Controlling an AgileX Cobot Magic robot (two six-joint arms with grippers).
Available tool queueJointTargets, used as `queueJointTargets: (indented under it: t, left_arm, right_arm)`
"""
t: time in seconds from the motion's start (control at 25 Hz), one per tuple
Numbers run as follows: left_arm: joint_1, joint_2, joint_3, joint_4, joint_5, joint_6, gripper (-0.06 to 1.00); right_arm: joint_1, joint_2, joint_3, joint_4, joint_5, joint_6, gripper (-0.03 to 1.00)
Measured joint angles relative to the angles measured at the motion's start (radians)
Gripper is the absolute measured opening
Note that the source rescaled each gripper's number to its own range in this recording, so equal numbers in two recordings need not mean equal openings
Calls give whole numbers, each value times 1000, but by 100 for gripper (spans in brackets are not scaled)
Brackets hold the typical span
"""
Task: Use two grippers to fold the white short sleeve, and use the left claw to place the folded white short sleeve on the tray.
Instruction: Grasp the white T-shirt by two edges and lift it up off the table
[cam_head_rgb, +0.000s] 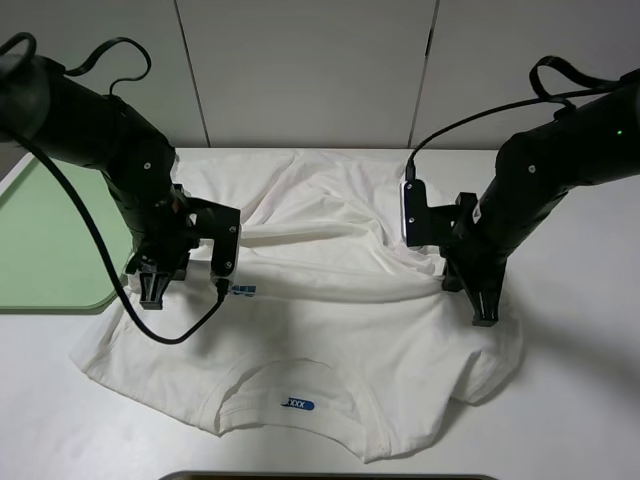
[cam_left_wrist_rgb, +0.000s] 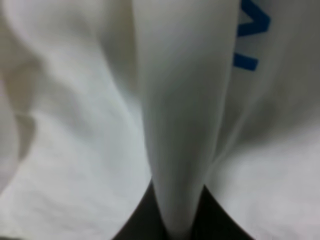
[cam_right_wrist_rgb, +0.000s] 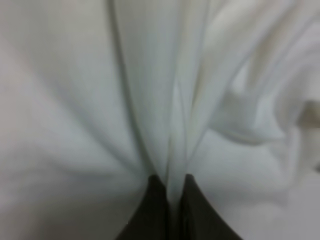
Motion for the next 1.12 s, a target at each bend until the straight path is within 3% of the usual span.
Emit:
queueJointTargets:
  t: [0.36,0.6,0.92,1.12]
  left_arm:
    - [0,-151,4,-4,29,0,0]
    - [0,-357,5,-15,129,-1,0]
    - [0,-550,6,-13,137,-1,0]
    - [0,-638,-17,27,141,-1,0]
  right_arm:
    - [0,-159,0,-13,42,0,0]
    - [0,-277,1,-13,58,77,0]
    - [0,-472,0,-23,69,109,0]
    - [0,-579,-86,-48,141,110,0]
